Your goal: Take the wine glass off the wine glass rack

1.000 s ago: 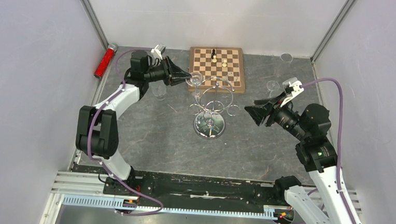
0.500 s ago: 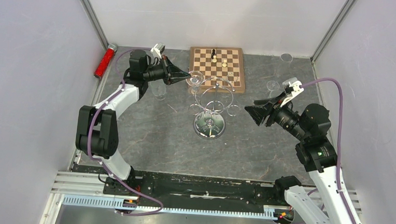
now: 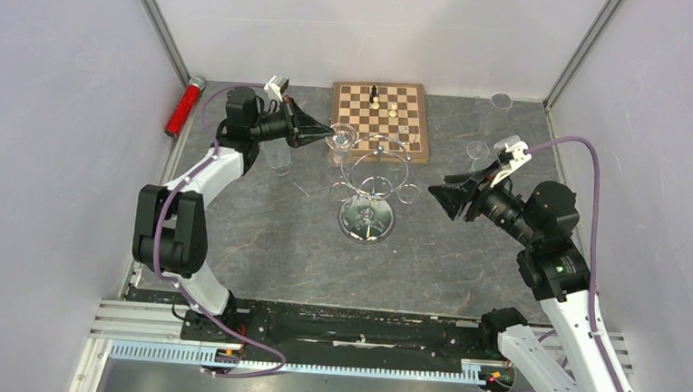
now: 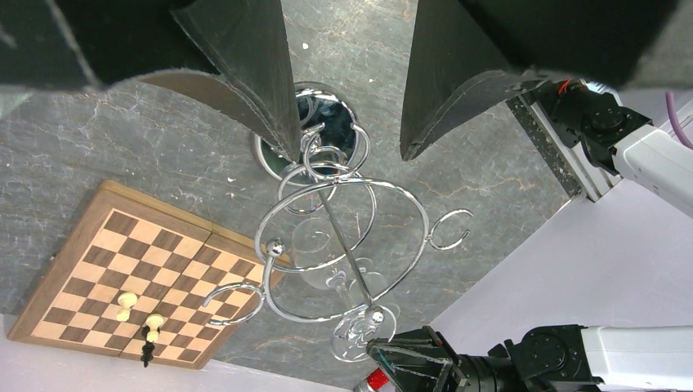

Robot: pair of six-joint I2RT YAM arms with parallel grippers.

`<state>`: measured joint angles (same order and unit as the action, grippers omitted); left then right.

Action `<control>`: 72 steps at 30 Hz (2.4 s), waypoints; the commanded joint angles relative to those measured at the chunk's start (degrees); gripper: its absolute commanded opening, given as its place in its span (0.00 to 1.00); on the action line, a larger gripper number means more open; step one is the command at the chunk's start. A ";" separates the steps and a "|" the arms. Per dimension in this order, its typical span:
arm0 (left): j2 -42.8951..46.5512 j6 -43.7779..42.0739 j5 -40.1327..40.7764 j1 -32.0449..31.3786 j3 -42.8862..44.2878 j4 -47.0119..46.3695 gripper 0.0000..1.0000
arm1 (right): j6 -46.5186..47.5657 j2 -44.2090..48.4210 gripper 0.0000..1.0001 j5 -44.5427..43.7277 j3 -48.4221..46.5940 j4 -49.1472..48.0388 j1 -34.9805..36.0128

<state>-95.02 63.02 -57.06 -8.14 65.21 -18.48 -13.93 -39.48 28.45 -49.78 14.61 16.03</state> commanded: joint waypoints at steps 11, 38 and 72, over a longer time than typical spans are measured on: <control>2.45 4.14 -0.35 -0.14 0.53 -4.81 0.02 | 0.57 0.36 0.50 0.12 -0.13 -2.09 0.30; 4.33 3.59 0.80 1.72 2.53 -2.72 0.02 | 0.50 0.01 0.50 0.14 -0.49 -2.08 0.40; 9.92 -10.15 1.78 3.46 10.15 14.22 0.02 | -2.86 -2.22 0.63 5.92 -1.45 -4.90 1.23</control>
<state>-91.26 60.27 -55.53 -4.95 71.35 -9.87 -15.53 -41.43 31.51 -49.78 13.28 16.56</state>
